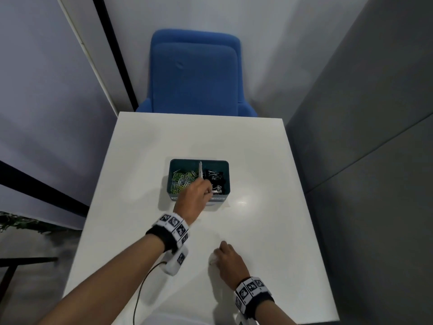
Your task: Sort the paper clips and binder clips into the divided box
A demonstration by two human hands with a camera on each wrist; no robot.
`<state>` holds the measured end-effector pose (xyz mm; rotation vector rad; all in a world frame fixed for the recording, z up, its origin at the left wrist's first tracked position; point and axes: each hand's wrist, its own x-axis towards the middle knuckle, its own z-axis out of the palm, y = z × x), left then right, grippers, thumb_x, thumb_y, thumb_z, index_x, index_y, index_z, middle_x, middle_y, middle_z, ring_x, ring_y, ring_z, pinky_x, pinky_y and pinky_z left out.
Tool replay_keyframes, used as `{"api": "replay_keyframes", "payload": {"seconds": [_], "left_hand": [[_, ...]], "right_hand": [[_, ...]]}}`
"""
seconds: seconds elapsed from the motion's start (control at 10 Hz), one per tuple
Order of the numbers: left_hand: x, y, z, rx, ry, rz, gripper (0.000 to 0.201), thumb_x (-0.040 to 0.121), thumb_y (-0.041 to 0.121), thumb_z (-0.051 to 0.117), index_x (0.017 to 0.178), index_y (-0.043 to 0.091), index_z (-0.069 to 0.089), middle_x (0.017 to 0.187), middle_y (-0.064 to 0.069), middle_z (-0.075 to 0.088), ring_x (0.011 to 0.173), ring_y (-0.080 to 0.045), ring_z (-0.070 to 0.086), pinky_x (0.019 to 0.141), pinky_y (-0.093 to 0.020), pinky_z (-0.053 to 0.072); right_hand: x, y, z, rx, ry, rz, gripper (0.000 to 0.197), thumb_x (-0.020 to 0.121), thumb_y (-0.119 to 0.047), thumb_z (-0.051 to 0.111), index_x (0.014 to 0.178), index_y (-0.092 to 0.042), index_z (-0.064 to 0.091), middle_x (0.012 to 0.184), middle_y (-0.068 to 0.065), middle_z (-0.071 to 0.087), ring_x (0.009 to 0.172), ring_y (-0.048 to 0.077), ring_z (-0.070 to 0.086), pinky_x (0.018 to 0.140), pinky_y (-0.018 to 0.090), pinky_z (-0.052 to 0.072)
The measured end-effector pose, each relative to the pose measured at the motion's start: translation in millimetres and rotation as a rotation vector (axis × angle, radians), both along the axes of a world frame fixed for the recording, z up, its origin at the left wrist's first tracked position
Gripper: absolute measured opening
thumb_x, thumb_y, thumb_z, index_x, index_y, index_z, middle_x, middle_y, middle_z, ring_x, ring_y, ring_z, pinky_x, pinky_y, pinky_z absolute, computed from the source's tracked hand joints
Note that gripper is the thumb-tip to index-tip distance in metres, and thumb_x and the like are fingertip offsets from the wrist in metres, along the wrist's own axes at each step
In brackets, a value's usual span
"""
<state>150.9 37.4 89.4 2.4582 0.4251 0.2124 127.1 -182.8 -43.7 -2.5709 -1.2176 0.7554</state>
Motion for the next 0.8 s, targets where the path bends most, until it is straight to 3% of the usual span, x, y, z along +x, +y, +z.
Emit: {"api": "replay_keyframes", "payload": {"seconds": [0.2, 0.3, 0.4, 0.5, 0.6, 0.7, 0.8], "left_hand": [[27, 13, 6, -0.046, 0.036, 0.095, 0.031, 0.082, 0.022, 0.074, 0.111, 0.015, 0.063, 0.111, -0.002, 0.060, 0.085, -0.019, 0.060, 0.074, -0.031, 0.051], [-8, 11, -9, 0.041, 0.032, 0.014, 0.018, 0.085, 0.010, 0.067, 0.103, 0.013, 0.067, 0.101, -0.003, 0.063, 0.084, -0.015, 0.056, 0.075, -0.036, 0.055], [-69, 13, -40, 0.108, 0.102, -0.039, 0.011, 0.085, 0.017, 0.060, 0.092, 0.021, 0.067, 0.098, 0.001, 0.066, 0.088, -0.019, 0.063, 0.065, -0.032, 0.055], [-137, 19, -72, 0.123, 0.184, -0.063, 0.010, 0.079, 0.029, 0.048, 0.085, 0.030, 0.057, 0.079, 0.009, 0.062, 0.075, -0.015, 0.065, 0.052, -0.028, 0.052], [-191, 23, -91, 0.109, 0.264, -0.017, 0.007, 0.076, 0.030, 0.052, 0.083, 0.031, 0.051, 0.069, 0.013, 0.059, 0.062, -0.010, 0.063, 0.046, -0.027, 0.051], [-238, 28, -89, 0.035, 0.381, -0.051, 0.022, 0.076, 0.046, 0.048, 0.065, 0.027, 0.050, 0.059, 0.013, 0.053, 0.056, -0.004, 0.055, 0.039, -0.023, 0.043], [-282, 26, -119, 0.124, 0.455, -0.090, 0.052, 0.080, 0.061, 0.041, 0.048, 0.023, 0.054, 0.044, 0.015, 0.047, 0.041, -0.001, 0.048, 0.030, -0.022, 0.039]], "right_hand": [[17, 6, 21, -0.003, 0.089, -0.113, 0.017, 0.085, -0.005, 0.051, 0.093, -0.010, 0.066, 0.101, 0.009, 0.058, 0.090, 0.033, 0.060, 0.071, 0.036, 0.045], [36, 17, 47, 0.084, 0.061, -0.234, 0.022, 0.084, -0.005, 0.053, 0.094, -0.015, 0.070, 0.099, 0.007, 0.062, 0.087, 0.030, 0.063, 0.071, 0.032, 0.047], [64, 43, 84, 0.213, -0.023, -0.257, 0.020, 0.084, -0.004, 0.061, 0.096, -0.016, 0.071, 0.097, 0.002, 0.062, 0.081, 0.020, 0.062, 0.069, 0.021, 0.042], [98, 79, 118, 0.332, -0.081, -0.290, 0.014, 0.087, -0.003, 0.061, 0.091, -0.012, 0.071, 0.093, 0.002, 0.061, 0.075, 0.015, 0.058, 0.066, 0.017, 0.040], [126, 109, 131, 0.385, -0.092, -0.320, 0.012, 0.086, -0.005, 0.065, 0.095, -0.010, 0.071, 0.095, 0.008, 0.064, 0.082, 0.024, 0.062, 0.069, 0.026, 0.047], [139, 120, 134, 0.306, -0.112, -0.334, 0.036, 0.086, -0.018, 0.070, 0.121, -0.012, 0.063, 0.111, 0.009, 0.061, 0.103, 0.028, 0.056, 0.077, 0.035, 0.048], [134, 110, 130, 0.265, -0.205, -0.294, 0.032, 0.089, -0.019, 0.064, 0.120, -0.013, 0.060, 0.109, 0.007, 0.059, 0.102, 0.028, 0.053, 0.067, 0.032, 0.041]]}}
